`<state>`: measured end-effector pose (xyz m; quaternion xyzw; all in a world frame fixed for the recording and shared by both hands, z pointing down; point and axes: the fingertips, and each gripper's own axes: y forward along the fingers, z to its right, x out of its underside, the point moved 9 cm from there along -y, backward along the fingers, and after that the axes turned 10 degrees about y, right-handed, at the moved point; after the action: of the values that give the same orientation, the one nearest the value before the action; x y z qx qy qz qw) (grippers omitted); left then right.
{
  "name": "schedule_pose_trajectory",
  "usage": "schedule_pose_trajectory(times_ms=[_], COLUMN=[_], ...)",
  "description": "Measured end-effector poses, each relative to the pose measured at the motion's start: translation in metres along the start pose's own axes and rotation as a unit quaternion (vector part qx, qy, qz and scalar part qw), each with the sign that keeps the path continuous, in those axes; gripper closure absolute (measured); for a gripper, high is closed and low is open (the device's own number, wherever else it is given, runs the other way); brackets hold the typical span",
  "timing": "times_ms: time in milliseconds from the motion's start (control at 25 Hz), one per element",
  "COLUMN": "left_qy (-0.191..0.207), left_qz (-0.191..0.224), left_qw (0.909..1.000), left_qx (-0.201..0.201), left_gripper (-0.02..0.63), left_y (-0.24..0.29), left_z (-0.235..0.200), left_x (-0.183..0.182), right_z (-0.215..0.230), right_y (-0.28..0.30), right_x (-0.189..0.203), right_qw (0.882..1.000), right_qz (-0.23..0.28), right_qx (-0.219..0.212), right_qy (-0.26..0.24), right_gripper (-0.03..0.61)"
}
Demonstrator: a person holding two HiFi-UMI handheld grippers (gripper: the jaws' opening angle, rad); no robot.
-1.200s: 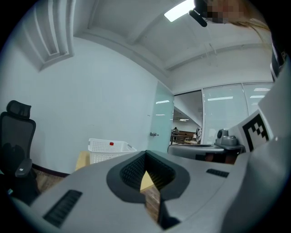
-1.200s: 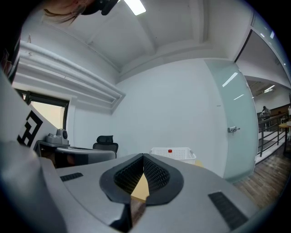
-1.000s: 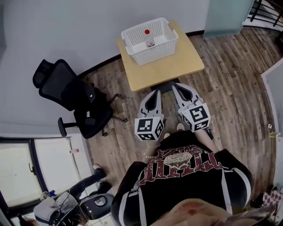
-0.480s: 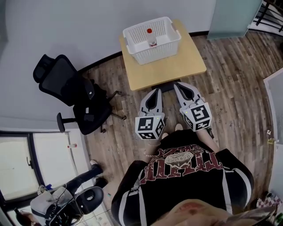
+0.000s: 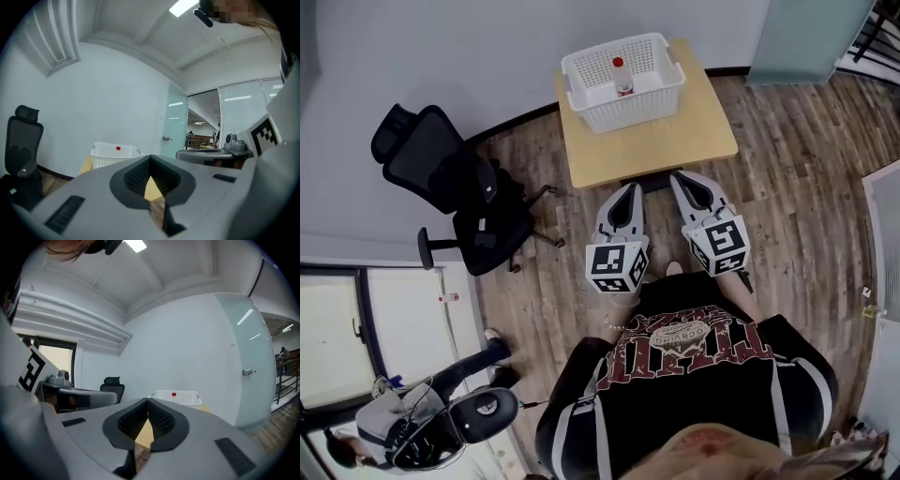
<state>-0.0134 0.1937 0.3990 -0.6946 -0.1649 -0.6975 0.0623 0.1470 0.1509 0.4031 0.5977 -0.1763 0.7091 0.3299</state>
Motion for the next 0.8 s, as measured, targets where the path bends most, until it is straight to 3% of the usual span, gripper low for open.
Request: schedule_pose_trajectory(times_ms=[800], left_qy=[0.001], left_qz=[-0.005], left_qw=[0.9999], left_qx=[0.012], left_gripper=[0.567], left_y=[0.047], left_z=[-0.015], left_x=[-0.004], right_z=[0.029], right_y=[0.026], right_x=[-0.009], right_qw=[1.000], right_qz=[0.008], right_qx=[0.022], right_qy=[0.014], right_gripper=[0.561])
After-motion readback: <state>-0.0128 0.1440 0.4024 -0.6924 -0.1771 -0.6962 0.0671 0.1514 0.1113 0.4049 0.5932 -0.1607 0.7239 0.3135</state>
